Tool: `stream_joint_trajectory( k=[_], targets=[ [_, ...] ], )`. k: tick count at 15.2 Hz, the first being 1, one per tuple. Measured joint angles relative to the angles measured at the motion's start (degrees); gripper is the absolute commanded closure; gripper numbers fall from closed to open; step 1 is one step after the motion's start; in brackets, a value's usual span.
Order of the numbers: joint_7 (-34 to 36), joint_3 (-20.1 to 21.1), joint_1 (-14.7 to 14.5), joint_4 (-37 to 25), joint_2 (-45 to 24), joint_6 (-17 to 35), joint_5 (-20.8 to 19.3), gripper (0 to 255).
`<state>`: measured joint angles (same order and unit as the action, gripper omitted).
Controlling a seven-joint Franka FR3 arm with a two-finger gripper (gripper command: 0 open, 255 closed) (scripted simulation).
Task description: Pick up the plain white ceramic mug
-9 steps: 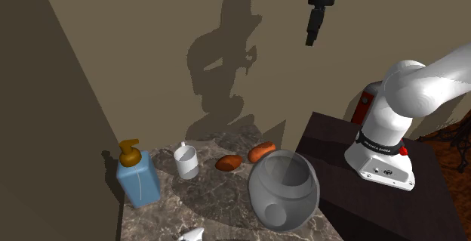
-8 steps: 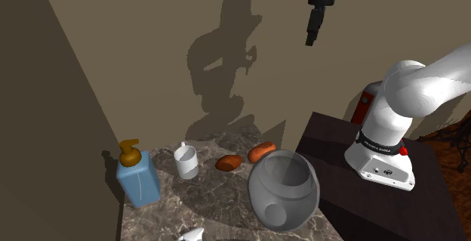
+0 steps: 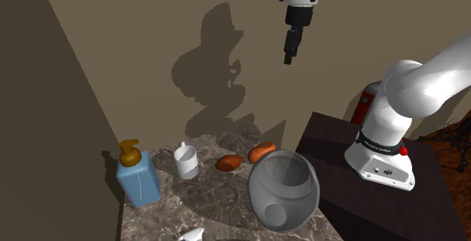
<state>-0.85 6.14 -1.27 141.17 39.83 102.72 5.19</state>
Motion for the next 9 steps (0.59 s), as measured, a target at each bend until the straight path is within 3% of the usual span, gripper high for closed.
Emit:
stream_joint_trajectory(
  k=[9],
  targets=[
    [6.8, 8.1, -2.3, -2.1, -15.7, 14.4, 1.6, 0]
  ],
)
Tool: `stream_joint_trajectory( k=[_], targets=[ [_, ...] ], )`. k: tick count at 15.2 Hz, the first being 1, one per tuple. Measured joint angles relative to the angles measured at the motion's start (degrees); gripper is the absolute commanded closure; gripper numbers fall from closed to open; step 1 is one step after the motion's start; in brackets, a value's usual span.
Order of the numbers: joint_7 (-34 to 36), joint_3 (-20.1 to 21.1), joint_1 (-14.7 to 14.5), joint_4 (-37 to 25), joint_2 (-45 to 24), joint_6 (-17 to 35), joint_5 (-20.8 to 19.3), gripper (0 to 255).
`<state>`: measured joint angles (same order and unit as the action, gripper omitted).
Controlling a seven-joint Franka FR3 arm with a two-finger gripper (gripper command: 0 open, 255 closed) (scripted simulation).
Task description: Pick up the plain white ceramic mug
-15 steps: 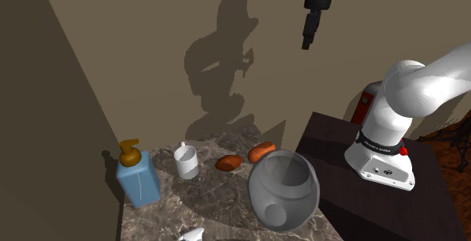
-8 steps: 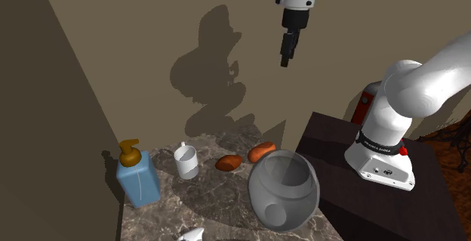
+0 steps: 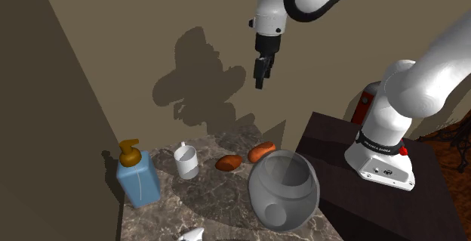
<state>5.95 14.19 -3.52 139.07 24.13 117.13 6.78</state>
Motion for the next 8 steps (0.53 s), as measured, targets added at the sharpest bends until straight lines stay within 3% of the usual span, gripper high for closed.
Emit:
stream_joint_trajectory(
  k=[8],
  targets=[
    [7.7, 6.1, -0.8, -6.8, -16.4, 9.8, -4.1, 0]
  ],
)
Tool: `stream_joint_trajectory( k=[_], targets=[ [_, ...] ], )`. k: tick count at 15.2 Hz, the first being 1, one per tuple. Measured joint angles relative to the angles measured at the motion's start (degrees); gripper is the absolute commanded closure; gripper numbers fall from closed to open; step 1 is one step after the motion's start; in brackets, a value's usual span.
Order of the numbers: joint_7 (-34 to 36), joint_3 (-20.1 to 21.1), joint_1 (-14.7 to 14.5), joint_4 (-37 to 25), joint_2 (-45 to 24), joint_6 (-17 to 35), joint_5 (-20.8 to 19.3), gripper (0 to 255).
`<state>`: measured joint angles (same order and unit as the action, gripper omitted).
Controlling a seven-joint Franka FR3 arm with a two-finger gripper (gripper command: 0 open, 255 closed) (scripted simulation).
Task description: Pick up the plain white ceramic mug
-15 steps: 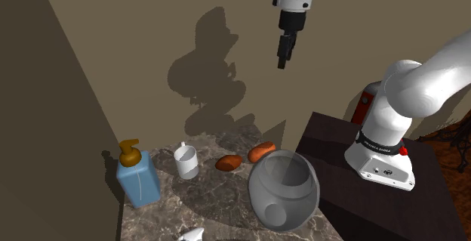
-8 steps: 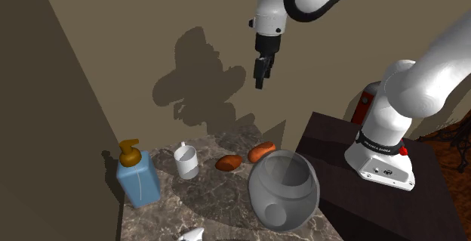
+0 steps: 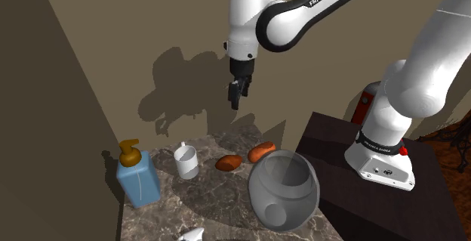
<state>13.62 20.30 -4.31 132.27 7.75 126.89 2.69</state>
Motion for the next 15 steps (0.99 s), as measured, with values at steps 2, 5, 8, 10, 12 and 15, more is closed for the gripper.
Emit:
stream_joint_trajectory(
  k=[2, 5, 8, 10, 12, 15],
  targets=[
    [2.4, 1.2, -0.5, -2.4, -4.0, 1.4, -1.8, 0],
    [6.5, 2.5, -1.4, -7.0, -11.5, 3.8, -5.9, 0],
    [10.4, 2.8, -3.2, -11.6, -18.4, 5.4, -9.9, 0],
    [12.7, 2.7, -4.7, -15.0, -22.8, 5.8, -12.4, 0],
    [14.5, 2.1, -6.3, -19.2, -27.4, 5.8, -14.8, 0],
    [17.0, 1.2, -9.2, -25.4, -34.1, 5.8, -17.8, 0]
  ],
)
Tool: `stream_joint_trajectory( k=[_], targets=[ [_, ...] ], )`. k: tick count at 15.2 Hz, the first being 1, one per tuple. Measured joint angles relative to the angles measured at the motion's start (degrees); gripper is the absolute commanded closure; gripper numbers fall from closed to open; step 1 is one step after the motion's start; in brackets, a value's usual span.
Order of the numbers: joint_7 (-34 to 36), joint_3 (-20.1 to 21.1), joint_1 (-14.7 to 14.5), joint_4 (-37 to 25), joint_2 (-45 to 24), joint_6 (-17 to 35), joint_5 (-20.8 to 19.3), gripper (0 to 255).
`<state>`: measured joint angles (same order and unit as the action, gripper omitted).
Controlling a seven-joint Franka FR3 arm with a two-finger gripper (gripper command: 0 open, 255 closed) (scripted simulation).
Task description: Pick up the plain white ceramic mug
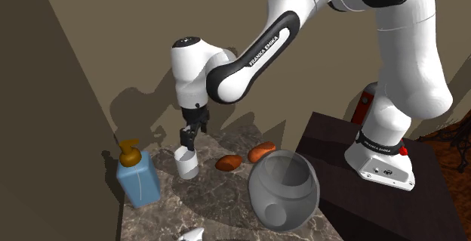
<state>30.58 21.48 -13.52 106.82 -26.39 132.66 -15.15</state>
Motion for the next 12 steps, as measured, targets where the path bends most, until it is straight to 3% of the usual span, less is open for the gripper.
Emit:
stream_joint_trajectory(
  k=[6, 12],
  targets=[
    [2.5, -2.1, -5.9, -15.6, -13.6, -2.5, -4.0, 0],
    [3.4, -3.0, -7.6, -18.4, -17.9, -1.1, -5.2, 0]
  ],
)
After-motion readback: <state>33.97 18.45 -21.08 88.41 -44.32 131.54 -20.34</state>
